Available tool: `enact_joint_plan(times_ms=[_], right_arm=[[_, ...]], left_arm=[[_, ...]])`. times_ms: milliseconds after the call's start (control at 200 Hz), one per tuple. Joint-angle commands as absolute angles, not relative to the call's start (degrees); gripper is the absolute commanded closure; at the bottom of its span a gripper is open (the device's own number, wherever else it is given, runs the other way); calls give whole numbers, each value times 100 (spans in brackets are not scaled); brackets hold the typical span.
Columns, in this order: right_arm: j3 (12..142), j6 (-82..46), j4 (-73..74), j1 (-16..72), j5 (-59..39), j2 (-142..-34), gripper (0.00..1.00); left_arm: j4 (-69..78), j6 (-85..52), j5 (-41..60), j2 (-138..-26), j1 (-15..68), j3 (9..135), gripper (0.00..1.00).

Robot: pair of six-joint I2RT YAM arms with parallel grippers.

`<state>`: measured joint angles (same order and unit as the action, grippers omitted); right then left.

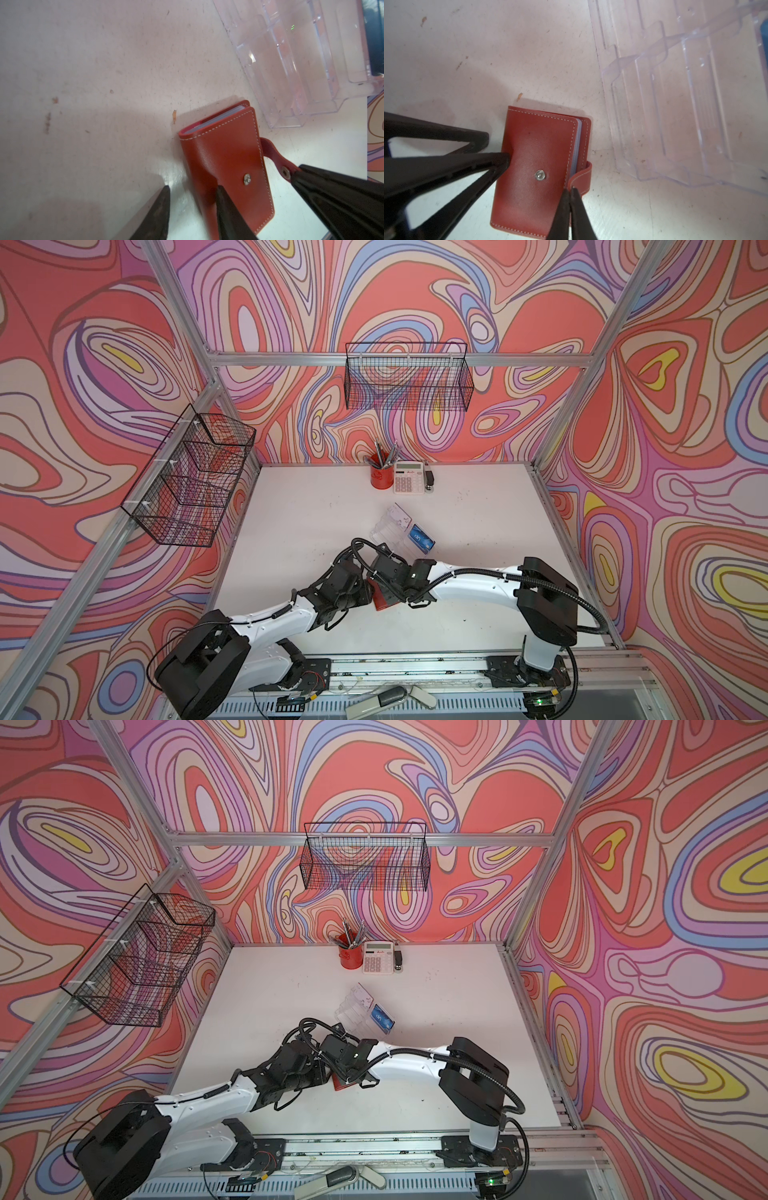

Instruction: Put the credit cards into the card holder

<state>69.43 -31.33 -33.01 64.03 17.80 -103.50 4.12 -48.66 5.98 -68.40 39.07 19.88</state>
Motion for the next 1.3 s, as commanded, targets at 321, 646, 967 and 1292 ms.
enact_joint_plan(times_ms=[321, 646, 967, 1292], right_arm=[[6805, -3078, -2797, 6381, 1107, -10464, 100], [6441, -3112, -2291, 6072, 487, -10485, 100], [6013, -3120, -1750, 5732, -148, -10256, 100], [5934, -3155, -1753, 5732, -160, -10204, 100]], left_arm=[[610, -4772, 576, -7071, 3920, 2083, 60], [718, -4943, 557, -7123, 3920, 1784, 60], [1152, -5027, 726, -7365, 3920, 1498, 61], [1345, -5049, 724, -7620, 3920, 1472, 62]])
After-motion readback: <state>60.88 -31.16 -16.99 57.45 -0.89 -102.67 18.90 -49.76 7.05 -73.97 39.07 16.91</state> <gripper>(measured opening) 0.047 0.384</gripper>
